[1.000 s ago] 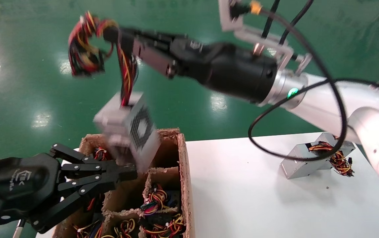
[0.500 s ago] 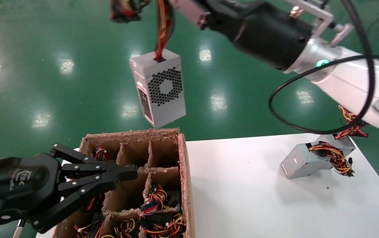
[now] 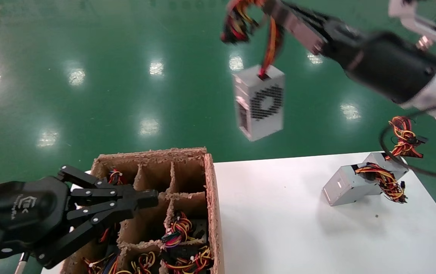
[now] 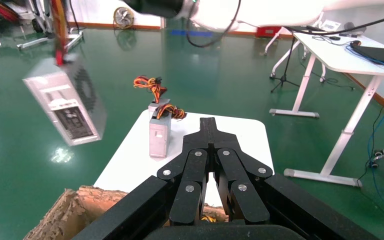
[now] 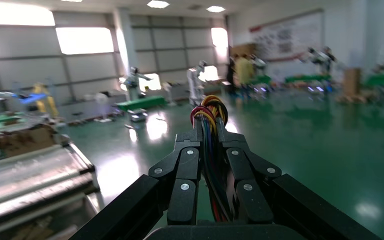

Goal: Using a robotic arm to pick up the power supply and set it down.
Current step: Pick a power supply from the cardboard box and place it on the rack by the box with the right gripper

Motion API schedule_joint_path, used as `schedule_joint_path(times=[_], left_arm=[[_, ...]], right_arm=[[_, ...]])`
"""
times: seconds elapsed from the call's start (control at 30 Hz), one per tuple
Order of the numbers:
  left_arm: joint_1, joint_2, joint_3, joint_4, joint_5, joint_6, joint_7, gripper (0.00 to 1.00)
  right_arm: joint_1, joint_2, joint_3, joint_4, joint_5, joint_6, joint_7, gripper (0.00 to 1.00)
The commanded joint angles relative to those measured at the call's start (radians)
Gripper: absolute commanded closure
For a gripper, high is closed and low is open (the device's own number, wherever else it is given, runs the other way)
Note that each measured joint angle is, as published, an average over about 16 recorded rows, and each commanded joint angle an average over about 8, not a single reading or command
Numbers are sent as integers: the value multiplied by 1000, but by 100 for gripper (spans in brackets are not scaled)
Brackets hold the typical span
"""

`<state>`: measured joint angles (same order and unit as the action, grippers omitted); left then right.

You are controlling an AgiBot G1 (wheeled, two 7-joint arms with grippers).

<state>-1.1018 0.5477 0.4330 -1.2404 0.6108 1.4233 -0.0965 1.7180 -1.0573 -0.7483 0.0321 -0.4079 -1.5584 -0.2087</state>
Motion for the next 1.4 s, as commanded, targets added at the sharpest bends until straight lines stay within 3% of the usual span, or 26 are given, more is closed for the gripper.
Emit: schedule_joint_path(times=[0.03, 0.5, 0.8, 1.4], left_arm=[[0, 0, 0, 0, 0, 0, 0, 100], [0, 0, 0, 0, 0, 0, 0, 100], [0, 0, 0, 0, 0, 0, 0, 100], [0, 0, 0, 0, 0, 0, 0, 100]], right_arm=[[-16, 33, 0, -1, 1, -1, 0, 100], [-194, 73, 47, -91, 65, 26, -23, 100], [-257, 79, 65, -110, 90, 43, -21, 100], [-315, 90, 105, -107, 147, 194, -14, 100]])
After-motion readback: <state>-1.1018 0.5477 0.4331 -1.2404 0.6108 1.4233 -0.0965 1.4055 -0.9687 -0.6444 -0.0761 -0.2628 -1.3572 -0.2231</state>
